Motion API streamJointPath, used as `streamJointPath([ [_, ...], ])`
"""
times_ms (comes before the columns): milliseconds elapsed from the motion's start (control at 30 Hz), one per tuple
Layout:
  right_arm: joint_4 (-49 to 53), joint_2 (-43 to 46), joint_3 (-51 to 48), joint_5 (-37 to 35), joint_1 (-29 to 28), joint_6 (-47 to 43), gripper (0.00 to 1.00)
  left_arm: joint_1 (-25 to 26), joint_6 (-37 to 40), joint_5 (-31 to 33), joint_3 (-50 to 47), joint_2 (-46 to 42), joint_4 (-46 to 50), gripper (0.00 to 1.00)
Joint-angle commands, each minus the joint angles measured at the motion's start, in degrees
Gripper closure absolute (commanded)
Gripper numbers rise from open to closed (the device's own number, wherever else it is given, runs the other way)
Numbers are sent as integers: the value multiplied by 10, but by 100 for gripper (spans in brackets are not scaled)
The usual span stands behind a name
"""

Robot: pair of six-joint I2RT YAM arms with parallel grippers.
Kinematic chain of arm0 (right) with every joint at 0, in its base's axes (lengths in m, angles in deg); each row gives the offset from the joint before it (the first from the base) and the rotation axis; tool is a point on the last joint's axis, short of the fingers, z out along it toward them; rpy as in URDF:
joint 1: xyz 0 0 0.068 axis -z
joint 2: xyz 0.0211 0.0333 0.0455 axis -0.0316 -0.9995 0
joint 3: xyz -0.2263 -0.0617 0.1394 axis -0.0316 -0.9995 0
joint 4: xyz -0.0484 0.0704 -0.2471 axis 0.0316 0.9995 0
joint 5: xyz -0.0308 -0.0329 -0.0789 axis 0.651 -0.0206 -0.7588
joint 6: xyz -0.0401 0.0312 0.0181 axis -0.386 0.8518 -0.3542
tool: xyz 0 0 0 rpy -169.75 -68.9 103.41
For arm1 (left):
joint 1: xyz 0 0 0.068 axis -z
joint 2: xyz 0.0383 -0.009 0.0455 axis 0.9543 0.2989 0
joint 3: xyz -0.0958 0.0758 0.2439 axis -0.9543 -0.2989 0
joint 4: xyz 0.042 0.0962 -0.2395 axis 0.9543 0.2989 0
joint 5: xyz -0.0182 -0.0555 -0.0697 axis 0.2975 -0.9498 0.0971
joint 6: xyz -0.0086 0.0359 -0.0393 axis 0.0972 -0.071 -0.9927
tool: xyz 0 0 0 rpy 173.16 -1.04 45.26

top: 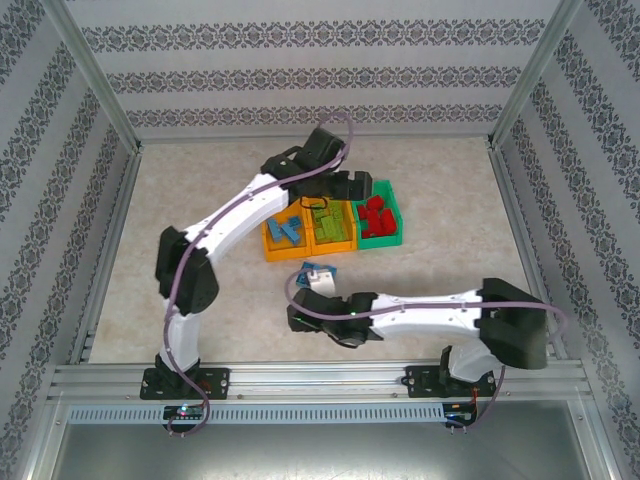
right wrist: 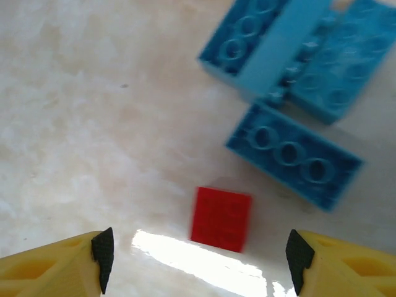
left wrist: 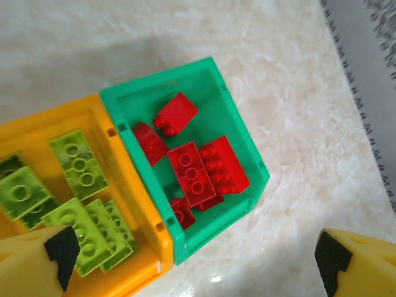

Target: Sort the legos into containers by color

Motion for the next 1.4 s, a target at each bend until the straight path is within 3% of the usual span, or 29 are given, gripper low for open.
streamJointPath([
  [0, 35, -39, 25, 30, -7, 24, 26, -31, 3, 36, -91, -64, -36, 1],
  [233, 79, -77, 56, 50, -1, 27, 30, -102, -14, 20, -248, -183, -74, 0],
  [733, 104, -160, 108, 89, 57, -21, 39, -125, 9, 50, -375, -316, -62, 1],
  [933, 126, -172, 124, 100, 60, -39, 64, -132, 12, 58, -404, -342, -51, 1],
  [1033, 123, -145, 106, 105, 58, -45, 69, -134, 19, 67, -416, -353, -40, 0],
  [1200, 99, -22, 77, 94, 80, -84, 71, -134, 47, 72, -453, -375, -41, 0],
  [1367, 108, 88, 71, 119, 189, -163, 69, -120, 81, 45, -490, -382, -40, 0],
])
